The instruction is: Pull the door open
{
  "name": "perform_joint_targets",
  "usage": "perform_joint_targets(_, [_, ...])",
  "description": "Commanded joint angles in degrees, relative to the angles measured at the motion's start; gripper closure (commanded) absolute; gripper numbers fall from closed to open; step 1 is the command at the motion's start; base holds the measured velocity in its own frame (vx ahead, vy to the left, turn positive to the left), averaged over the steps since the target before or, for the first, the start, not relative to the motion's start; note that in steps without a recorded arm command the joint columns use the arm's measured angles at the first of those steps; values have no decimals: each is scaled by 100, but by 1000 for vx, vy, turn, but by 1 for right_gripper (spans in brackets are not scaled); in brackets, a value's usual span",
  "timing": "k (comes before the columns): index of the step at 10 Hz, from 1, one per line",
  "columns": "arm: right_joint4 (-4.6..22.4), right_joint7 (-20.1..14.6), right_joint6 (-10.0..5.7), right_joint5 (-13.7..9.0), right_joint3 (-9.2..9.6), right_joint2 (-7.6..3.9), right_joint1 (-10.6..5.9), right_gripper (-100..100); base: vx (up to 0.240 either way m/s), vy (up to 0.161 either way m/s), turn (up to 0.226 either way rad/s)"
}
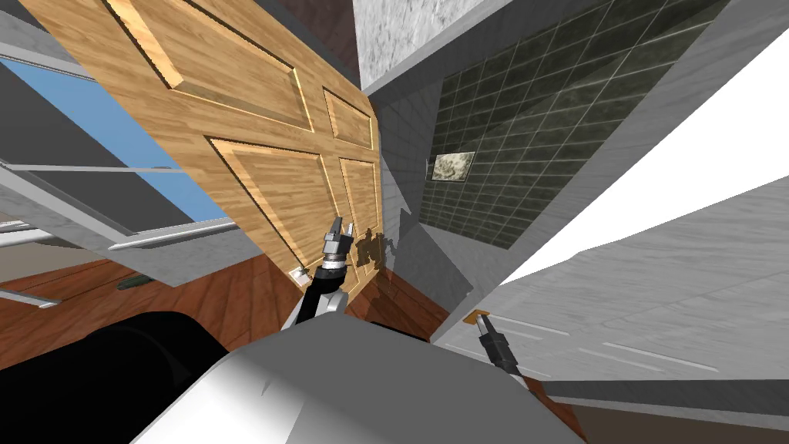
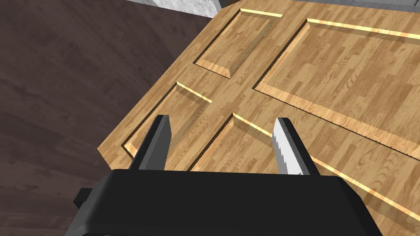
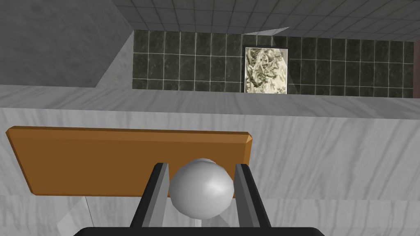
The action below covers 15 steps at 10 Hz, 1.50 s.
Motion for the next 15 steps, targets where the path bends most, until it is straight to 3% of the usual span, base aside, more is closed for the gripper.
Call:
perform_joint_targets(1, [161, 12, 87, 28, -4, 47, -202, 100, -250, -37, 122])
perform_joint_targets(5, [608, 20, 194, 80, -25, 140, -763, 100, -219, -69, 113])
perform_joint_targets(6, [608, 20, 194, 80, -25, 140, -763, 100, -119, -42, 63])
perform_joint_targets(8, [781, 23, 235, 101, -33, 176, -981, 100, -103, -27, 65])
perform_joint_targets(13, [1349, 33, 370, 167, -60, 295, -1693, 100, -200, -68, 109])
perform_joint_targets(15, [1498, 36, 406, 185, -67, 326, -1881, 100, -204, -41, 78])
